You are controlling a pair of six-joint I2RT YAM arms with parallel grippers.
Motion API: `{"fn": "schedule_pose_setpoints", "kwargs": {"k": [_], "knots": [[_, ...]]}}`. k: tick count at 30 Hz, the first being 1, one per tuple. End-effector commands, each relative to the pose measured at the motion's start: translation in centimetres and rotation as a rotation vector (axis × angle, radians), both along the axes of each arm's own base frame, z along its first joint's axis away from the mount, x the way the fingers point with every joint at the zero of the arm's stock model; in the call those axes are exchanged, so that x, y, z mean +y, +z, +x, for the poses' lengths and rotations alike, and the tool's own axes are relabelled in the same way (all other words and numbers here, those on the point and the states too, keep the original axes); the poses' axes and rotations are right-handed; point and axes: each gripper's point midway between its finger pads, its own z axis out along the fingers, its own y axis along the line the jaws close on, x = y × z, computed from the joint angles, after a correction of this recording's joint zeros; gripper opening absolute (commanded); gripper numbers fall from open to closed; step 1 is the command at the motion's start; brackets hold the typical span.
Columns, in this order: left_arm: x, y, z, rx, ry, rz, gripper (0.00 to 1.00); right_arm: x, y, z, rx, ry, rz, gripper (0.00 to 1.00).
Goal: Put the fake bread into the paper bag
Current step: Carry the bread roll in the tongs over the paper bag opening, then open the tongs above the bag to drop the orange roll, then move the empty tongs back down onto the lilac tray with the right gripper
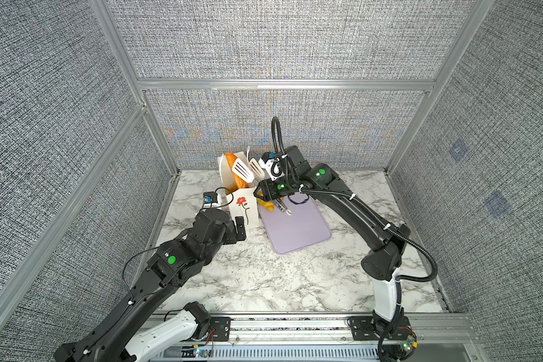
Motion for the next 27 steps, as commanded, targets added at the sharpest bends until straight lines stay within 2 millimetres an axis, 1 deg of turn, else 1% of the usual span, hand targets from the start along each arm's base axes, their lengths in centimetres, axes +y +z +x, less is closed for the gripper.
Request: {"fn": "schedule_pose_setpoints", "kwargs": {"k": [1, 5, 7, 9, 11, 16, 17, 20, 24, 27], "knots": [[-0.5, 0.5, 0.2, -0.012, -0.011, -0.022, 0.99, -0.2, 0.9, 0.0, -0.023, -0.001, 0.006, 0.6], [-0.3, 0.8, 0.2, -0.017, -0.004, -0.027, 0.99, -0.8, 1.8, -0.2, -0.046, -0.004, 0.003, 0.61], [-0.2, 0.9, 0.0, -0.017, 0.002, -0.035, 0.99, -1.4, 2.4, -0.4, -0.067, -0.012, -0.004, 0.61], [-0.2, 0.8, -0.1, -0.01, 0.004, -0.046, 0.99, -2.5, 2.8, -0.7, -0.096, -0.022, -0.028, 0.61], [-0.3, 0.3, -0.3, 0.0, 0.003, -0.06, 0.99, -3.8, 2.7, -0.9, -0.117, -0.04, -0.063, 0.62], [-0.8, -1.2, -0.5, 0.027, -0.004, -0.092, 0.99, -7.8, 0.8, -0.8, -0.104, -0.111, -0.148, 0.62], [-1.1, -1.4, -0.5, 0.031, -0.009, -0.101, 0.99, -8.6, 0.2, -0.8, -0.099, -0.125, -0.171, 0.61], [-1.6, -1.8, -0.4, 0.038, -0.013, -0.109, 0.99, -10.7, -0.9, -0.9, -0.094, -0.161, -0.216, 0.61], [-2.4, -2.1, -0.2, 0.04, -0.024, -0.105, 0.99, -12.7, -2.4, -1.1, -0.072, -0.192, -0.258, 0.61], [-2.8, -2.5, -0.2, 0.046, -0.024, -0.091, 0.99, -13.7, -4.4, -1.2, -0.043, -0.202, -0.295, 0.61]]}}
